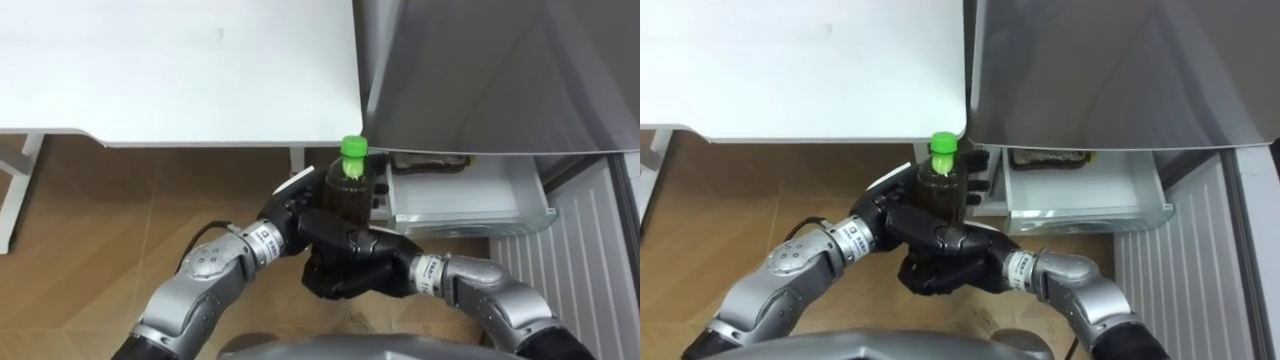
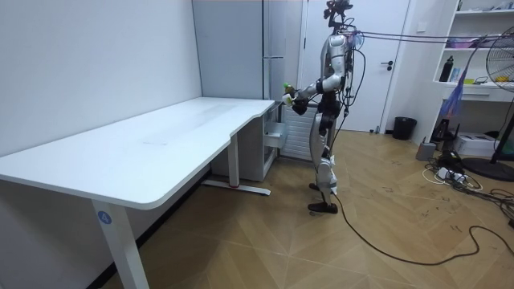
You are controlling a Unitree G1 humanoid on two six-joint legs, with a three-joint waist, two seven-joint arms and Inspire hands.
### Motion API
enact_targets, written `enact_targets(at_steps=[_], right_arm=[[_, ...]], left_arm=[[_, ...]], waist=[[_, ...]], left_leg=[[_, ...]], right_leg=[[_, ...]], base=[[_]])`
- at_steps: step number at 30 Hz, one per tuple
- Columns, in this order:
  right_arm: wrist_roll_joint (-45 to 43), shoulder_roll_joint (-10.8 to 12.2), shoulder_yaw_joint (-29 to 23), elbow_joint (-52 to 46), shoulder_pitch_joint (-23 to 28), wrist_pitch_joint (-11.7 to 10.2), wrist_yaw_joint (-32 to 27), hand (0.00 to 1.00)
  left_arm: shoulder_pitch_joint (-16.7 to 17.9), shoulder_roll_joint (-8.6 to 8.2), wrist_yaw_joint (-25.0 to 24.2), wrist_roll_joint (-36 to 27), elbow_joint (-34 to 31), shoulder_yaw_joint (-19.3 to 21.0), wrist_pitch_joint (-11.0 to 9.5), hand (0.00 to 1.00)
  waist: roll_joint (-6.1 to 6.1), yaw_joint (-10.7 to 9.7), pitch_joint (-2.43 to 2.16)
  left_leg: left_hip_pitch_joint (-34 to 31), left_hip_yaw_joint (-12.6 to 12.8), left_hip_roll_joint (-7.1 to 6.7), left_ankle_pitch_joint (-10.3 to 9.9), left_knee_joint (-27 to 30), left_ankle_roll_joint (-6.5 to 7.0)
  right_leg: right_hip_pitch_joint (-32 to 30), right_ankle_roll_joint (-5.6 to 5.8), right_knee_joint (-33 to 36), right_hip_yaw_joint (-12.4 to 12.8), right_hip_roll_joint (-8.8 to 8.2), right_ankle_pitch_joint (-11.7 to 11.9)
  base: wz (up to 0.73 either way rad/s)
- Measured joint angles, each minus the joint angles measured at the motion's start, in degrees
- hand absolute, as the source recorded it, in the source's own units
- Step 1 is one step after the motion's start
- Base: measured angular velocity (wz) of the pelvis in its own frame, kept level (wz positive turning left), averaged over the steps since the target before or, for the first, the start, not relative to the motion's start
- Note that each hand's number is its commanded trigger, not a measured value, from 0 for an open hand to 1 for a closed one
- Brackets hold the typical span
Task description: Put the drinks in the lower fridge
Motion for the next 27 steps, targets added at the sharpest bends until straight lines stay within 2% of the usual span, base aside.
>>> enact_targets(at_steps=[10, 19, 21, 24, 27], right_arm=[[2.14, 0.01, 0.07, 0.00, 0.00, 0.00, 0.09, 1.00], [2.20, -0.10, -0.18, 0.00, 0.34, -0.02, 0.66, 1.00], [2.23, -0.32, -0.09, 0.01, 0.37, -0.02, 0.66, 1.00], [2.17, -0.44, -0.14, 0.00, 0.42, -0.04, 0.65, 1.00], [2.08, -1.28, -0.99, 0.00, 1.31, -0.13, 0.69, 1.00]], left_arm=[[-0.57, -0.03, 0.04, 0.16, -0.05, 0.29, -0.70, 0.00], [-0.60, -0.56, 1.15, 3.21, -2.06, 1.10, -0.88, 0.00], [-0.60, -0.54, 2.83, 3.11, -3.76, 1.77, -1.62, 0.00], [-0.61, -0.66, 5.84, 3.12, -8.17, 4.63, -2.83, 0.00], [-0.61, -0.93, 8.59, 3.24, -13.18, 8.64, -4.23, 0.00]], waist=[[0.42, 0.20, -0.20], [0.96, 0.43, -0.42], [0.98, 0.68, -0.35], [0.85, 0.63, -0.23], [1.10, 1.66, -0.05]], left_leg=[[0.20, 0.07, 0.00, 0.00, 0.18, 0.00], [0.48, 0.28, 0.05, 0.01, 0.33, -0.01], [1.00, 0.88, 0.12, 0.01, 0.09, 0.00], [1.41, 0.75, 0.14, 0.00, -0.19, 0.00], [1.96, 0.90, 0.24, -0.01, -0.41, -0.01]], right_leg=[[0.03, 0.00, 0.02, -0.01, -0.01, 0.00], [0.18, -0.02, 0.19, 0.33, 0.03, 0.01], [0.38, -0.03, 0.28, 0.93, 0.11, 0.02], [0.91, -0.02, 0.08, 1.00, 0.20, 0.02], [1.18, -0.02, 0.07, 1.20, 0.34, 0.02]], base=[[0.00], [-0.01], [-0.13], [0.00], [-0.03]])
